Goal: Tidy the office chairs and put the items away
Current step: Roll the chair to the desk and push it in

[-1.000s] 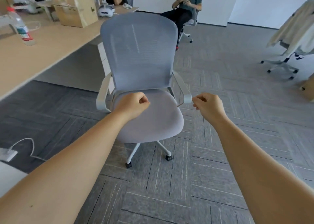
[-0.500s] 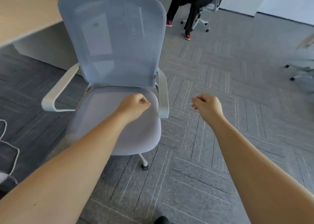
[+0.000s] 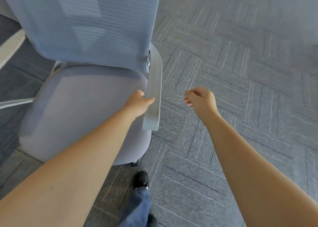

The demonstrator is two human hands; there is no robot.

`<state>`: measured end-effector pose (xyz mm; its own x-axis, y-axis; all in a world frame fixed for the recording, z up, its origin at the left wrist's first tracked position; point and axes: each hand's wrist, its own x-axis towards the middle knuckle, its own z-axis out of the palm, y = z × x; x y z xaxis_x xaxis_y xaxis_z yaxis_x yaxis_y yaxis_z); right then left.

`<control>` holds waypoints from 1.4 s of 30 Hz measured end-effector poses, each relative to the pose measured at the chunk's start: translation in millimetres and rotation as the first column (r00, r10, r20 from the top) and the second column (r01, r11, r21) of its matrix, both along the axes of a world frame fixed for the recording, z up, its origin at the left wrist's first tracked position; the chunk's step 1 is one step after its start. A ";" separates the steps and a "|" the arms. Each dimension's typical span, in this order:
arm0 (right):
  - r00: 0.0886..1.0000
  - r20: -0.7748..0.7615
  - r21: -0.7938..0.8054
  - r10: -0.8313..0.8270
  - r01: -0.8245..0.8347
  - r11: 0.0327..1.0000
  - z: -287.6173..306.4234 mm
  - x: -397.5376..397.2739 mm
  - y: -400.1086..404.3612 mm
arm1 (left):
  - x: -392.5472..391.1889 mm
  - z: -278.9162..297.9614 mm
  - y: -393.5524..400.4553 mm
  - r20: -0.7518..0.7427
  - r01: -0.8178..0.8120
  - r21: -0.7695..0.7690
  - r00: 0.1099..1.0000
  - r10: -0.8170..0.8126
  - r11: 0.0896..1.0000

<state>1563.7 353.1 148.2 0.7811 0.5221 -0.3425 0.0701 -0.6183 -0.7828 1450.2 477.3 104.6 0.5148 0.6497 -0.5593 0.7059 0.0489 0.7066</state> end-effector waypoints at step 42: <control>0.890 -0.002 0.250 0.455 -0.440 0.862 94.2 67.5 -29.8 | -3.9 117.6 -132.2 0.123 -0.551 0.248 0.834 0.539 0.796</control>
